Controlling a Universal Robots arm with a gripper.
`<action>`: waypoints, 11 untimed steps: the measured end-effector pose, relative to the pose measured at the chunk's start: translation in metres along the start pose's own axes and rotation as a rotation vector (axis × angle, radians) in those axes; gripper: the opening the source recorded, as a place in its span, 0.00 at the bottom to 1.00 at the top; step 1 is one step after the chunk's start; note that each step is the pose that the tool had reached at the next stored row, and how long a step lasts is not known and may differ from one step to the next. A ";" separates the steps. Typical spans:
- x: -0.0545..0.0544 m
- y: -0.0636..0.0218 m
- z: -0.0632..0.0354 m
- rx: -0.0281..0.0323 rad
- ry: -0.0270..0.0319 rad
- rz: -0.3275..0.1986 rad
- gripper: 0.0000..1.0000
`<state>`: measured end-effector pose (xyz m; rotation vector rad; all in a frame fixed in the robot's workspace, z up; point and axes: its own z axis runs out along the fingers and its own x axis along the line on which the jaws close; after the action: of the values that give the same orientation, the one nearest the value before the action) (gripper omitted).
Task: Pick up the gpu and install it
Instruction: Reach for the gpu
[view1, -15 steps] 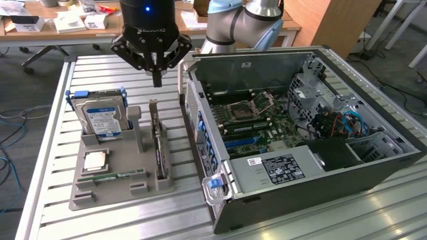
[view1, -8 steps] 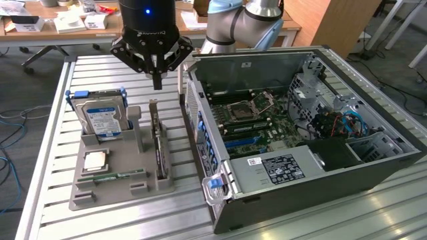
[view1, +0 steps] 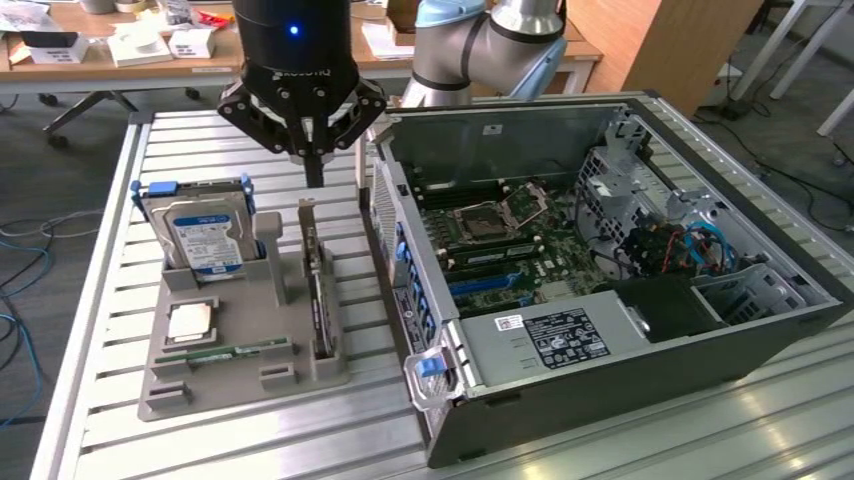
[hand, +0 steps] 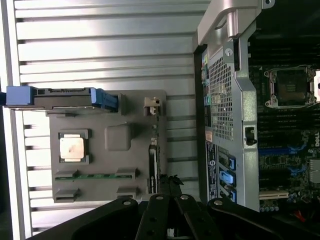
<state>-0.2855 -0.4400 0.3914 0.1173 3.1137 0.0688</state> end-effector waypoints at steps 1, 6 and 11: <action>0.000 0.0000 0.0000 0.0000 0.0000 0.000 0.11; 0.004 -0.0004 -0.0001 0.0001 0.0000 0.000 0.11; 0.008 -0.0006 0.0000 -0.0001 -0.0001 0.000 0.11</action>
<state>-0.2930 -0.4401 0.3911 0.1171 3.1136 0.0690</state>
